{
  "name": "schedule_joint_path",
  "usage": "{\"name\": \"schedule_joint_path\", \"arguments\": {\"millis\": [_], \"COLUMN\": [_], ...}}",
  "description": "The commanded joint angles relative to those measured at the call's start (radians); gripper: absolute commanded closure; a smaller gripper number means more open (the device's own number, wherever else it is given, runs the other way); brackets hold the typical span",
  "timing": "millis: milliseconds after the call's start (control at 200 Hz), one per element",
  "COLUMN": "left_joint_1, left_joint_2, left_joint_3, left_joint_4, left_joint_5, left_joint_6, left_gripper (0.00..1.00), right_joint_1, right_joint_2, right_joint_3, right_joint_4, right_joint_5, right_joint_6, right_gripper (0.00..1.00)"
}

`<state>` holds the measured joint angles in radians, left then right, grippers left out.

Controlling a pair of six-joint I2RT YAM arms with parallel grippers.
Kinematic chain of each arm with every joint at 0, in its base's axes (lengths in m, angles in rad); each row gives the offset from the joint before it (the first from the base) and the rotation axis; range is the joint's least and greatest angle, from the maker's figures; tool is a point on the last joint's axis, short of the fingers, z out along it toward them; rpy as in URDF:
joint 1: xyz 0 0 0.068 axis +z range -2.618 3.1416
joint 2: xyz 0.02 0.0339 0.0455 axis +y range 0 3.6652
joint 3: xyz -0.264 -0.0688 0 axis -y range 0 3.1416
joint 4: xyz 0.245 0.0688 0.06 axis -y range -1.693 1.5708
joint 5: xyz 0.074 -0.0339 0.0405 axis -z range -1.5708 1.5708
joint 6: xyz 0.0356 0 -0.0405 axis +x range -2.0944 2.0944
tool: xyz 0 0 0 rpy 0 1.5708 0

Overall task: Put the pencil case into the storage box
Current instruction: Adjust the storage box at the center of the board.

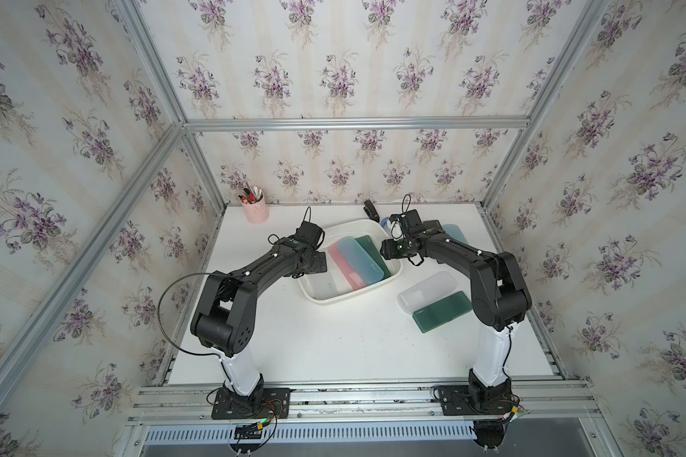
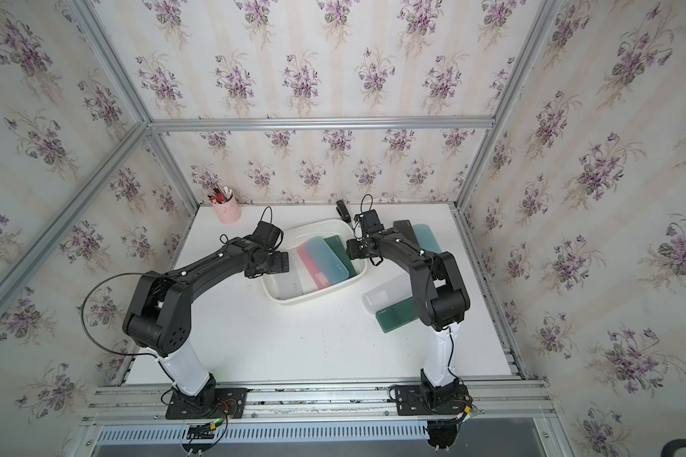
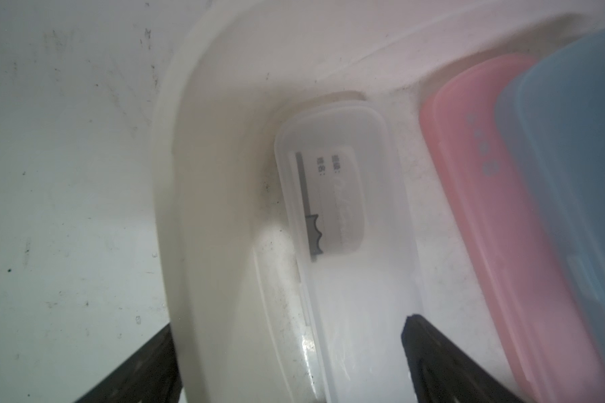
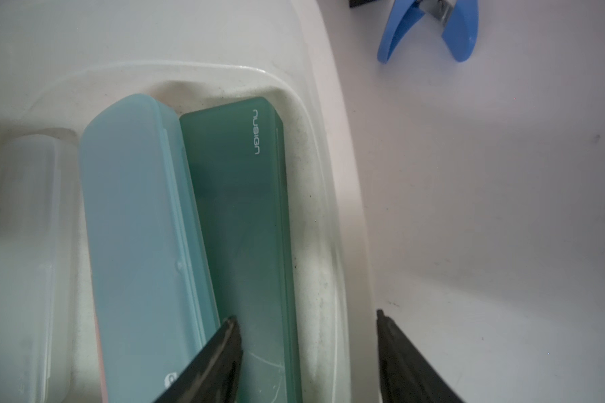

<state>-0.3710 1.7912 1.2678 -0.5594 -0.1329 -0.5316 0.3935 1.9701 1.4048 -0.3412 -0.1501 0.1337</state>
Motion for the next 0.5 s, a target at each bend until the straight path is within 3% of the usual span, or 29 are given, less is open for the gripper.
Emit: {"name": "schedule_joint_path", "arguments": {"millis": [0, 360, 495], "left_joint_1": [0.001, 0.001, 0.002], "left_joint_2": [0.041, 0.205, 0.203], "left_joint_3": [0.041, 0.263, 0.29], "left_joint_4": [0.013, -0.022, -0.048], "left_joint_5": [-0.018, -0.057, -0.087], "left_joint_6": [0.017, 0.072, 0.085], "left_gripper": [0.02, 0.02, 0.02], "right_joint_1": [0.0, 0.004, 0.005], "right_joint_2": [-0.026, -0.105, -0.158], "right_joint_3": [-0.022, -0.142, -0.13], "right_joint_4": [0.02, 0.05, 0.02], "right_joint_5": [-0.019, -0.054, -0.007], "right_joint_6": [0.032, 0.07, 0.063], "right_gripper": [0.36, 0.36, 0.3]}}
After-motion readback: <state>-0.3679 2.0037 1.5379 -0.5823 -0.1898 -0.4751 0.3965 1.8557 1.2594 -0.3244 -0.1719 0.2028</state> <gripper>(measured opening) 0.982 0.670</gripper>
